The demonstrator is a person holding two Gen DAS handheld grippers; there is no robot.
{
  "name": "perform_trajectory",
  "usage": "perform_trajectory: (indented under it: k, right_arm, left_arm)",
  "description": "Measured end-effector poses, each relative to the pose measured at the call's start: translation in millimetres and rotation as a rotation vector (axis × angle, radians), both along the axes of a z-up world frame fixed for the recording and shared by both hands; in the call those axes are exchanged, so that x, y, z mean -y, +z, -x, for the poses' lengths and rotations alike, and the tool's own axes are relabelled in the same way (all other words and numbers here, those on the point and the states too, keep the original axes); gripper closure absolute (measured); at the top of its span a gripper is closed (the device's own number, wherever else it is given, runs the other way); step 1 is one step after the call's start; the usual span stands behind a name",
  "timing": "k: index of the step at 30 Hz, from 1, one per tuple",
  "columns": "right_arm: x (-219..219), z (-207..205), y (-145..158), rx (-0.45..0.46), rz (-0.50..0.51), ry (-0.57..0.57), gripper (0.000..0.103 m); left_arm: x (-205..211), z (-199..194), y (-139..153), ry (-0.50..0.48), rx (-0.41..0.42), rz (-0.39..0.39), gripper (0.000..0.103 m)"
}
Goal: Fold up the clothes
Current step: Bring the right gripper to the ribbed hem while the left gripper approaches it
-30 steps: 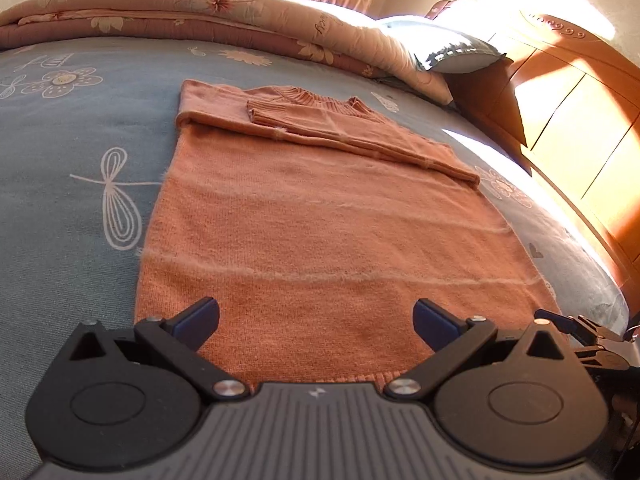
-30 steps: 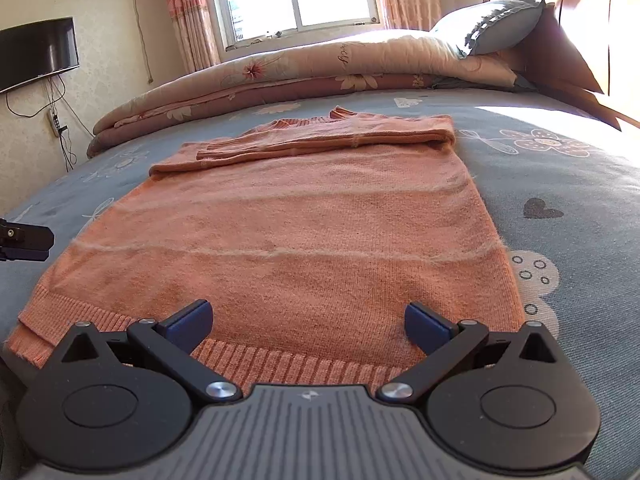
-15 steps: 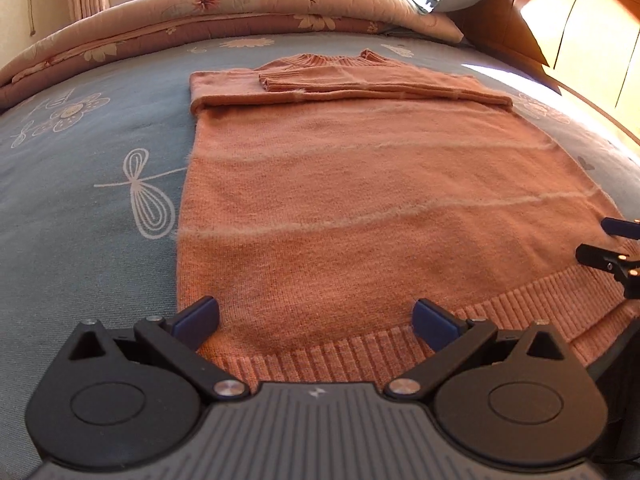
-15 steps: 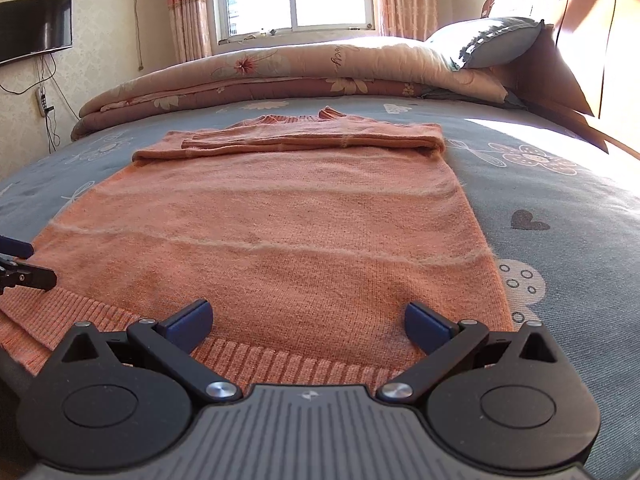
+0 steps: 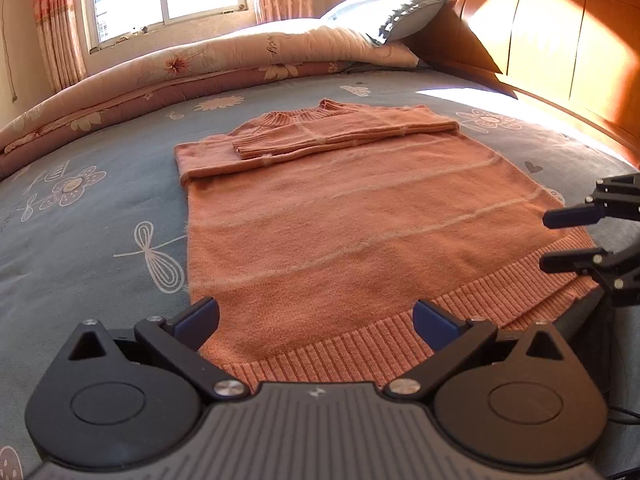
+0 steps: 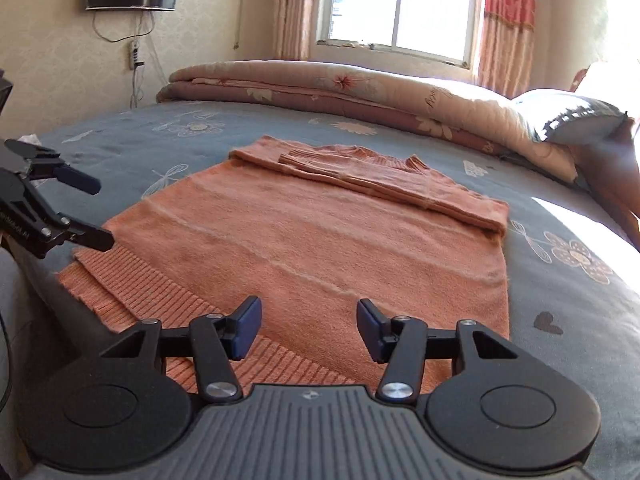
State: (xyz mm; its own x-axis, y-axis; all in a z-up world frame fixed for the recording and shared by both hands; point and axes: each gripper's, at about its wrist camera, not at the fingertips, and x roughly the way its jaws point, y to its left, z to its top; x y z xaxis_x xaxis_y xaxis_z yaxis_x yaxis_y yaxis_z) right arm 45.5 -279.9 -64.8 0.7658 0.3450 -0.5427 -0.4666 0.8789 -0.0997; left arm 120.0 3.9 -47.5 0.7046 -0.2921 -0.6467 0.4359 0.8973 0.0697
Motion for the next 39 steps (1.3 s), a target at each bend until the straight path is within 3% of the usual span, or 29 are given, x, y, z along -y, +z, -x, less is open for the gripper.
perform_trajectory:
  k: [2, 3, 4, 8, 12, 20, 24, 32, 35, 39]
  right_arm:
    - [-28.1, 5.9, -3.8, -0.012, 0.056, 0.14, 0.066]
    - [-43.7, 7.2, -8.0, -0.018, 0.092, 0.2, 0.08]
    - [-59.2, 8.5, -12.3, -0.025, 0.129, 0.26, 0.087]
    - [-99.4, 3.5, -31.0, -0.041, 0.247, 0.374, 0.089]
    - [-104.1, 4.1, -32.3, -0.07, 0.238, 0.423, 0.084]
    - [-106.9, -1.7, -30.5, -0.054, 0.245, 0.373, 0.085]
    - [-107.9, -4.9, -28.5, -0.081, 0.221, 0.367, 0.1]
    - [-101.2, 6.0, -22.2, -0.176, 0.113, 0.389, 0.099]
    - [-95.9, 10.8, -17.0, -0.182, 0.079, 0.376, 0.09]
    - [-88.3, 10.8, -14.0, -0.13, 0.136, 0.319, 0.072]
  left_arm:
    - [-7.6, -3.8, 4.3, 0.038, -0.009, 0.017, 0.001]
    - [-10.8, -4.0, 5.6, 0.047, -0.01, 0.024, 0.001]
    - [-14.0, -4.0, 6.9, 0.055, -0.011, 0.031, 0.001]
    - [-19.1, 4.9, 5.8, 0.009, -0.022, 0.013, 0.001]
    - [-21.1, 14.0, -1.9, -0.049, -0.039, 0.001, 0.001]
    - [-14.6, 18.9, -17.8, -0.092, -0.062, -0.017, 0.001]
    - [-11.8, 22.6, -18.7, -0.12, -0.058, -0.029, 0.001]
    - [-6.3, 30.0, -20.5, -0.176, -0.05, -0.052, 0.001]
    - [-1.8, 36.5, -21.3, -0.207, -0.033, -0.091, 0.001]
    - [9.9, 44.0, -28.2, -0.259, -0.013, -0.167, 0.001]
